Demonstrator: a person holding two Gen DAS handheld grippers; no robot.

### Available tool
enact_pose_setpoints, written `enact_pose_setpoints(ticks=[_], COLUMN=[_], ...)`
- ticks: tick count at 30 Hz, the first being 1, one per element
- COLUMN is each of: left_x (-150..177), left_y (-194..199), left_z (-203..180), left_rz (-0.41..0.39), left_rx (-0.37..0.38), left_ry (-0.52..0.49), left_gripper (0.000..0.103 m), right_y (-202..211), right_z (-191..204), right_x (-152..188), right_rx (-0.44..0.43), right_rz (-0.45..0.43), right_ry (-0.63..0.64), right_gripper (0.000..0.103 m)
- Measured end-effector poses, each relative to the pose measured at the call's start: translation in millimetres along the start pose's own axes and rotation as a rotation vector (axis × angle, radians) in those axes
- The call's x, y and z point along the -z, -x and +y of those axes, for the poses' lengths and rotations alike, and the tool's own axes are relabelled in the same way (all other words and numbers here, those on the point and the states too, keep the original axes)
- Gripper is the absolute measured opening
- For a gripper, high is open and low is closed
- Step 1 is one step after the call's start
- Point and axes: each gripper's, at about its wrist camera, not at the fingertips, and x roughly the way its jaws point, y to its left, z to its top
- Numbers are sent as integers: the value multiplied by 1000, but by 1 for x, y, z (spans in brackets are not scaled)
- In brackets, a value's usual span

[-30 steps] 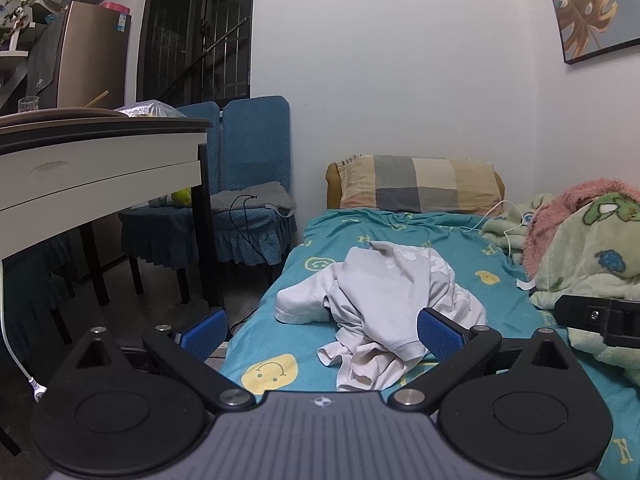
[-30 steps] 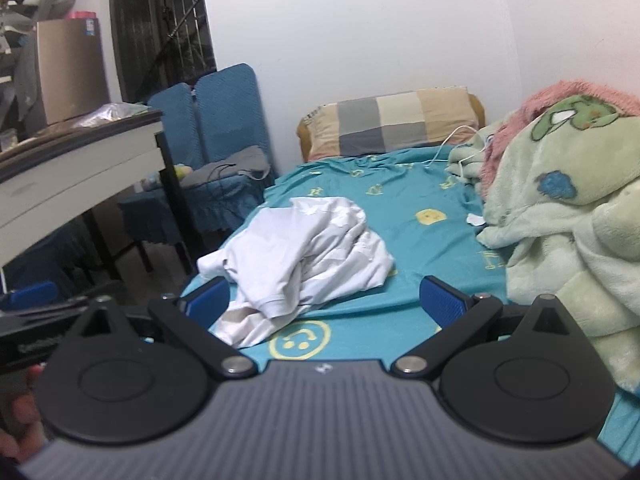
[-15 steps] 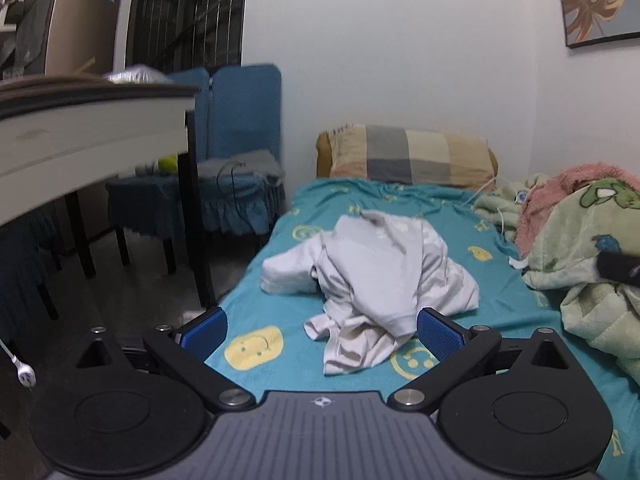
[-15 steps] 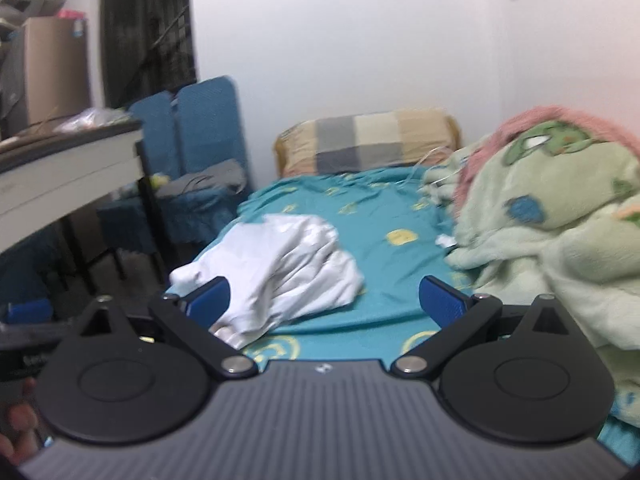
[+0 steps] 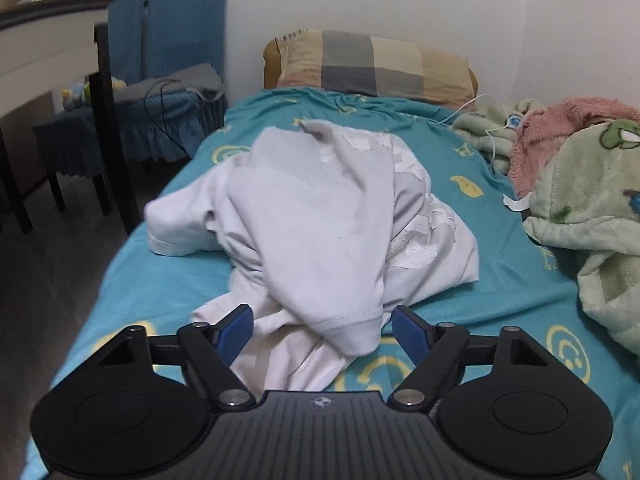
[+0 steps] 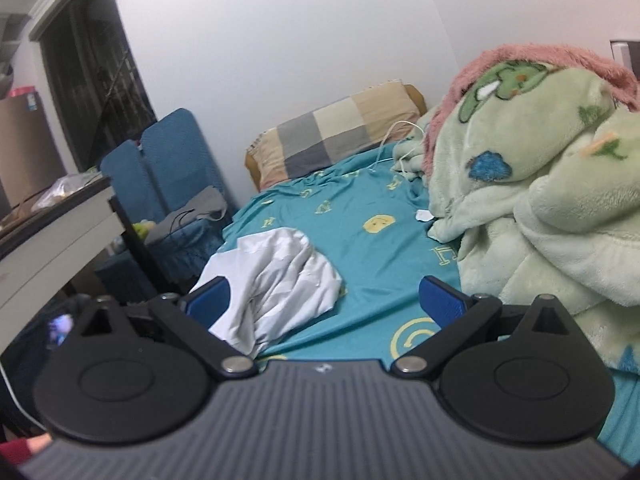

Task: Fold clothes
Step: 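Grasp the white T-shirt with the left gripper while the right gripper grasps another edge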

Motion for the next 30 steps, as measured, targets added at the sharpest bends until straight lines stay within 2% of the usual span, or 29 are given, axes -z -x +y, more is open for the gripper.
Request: enact_pose_setpoints(ticks=[3,5,7,11,14,20,26,30], left_x=[-4,-8,-12,-29,-45,-70,-89,-89], left_y=[-31,-36,-36,-2,32,124,222,244], left_z=[-3,-5,-7,-10,-13,-22,-16,-1], left_rz=[39,36,17,-82,-157,-275,-381,-422], left_rx=[-4,-3,0,47,105,274,485,569], left_ry=[11,4,-4,-11,-20,34,96,112], left_gripper=[54,34,24,16,15,13,13,13], right_y=[-14,-20,-25,-30,-28,-20,-7,-3], right_z=[-8,-14,-17,-18,-16,-10,6,25], right_x=[0,2,3,6,6,4,5,10], right_rx=[22,42,50,51,60,53,-59,-183], right_rz=[15,18,31,52,43,20,7,32], right_ry=[2,-8,-13,-22,-9,7,42,73], right_gripper=[101,100,97,83,81,71,59,56])
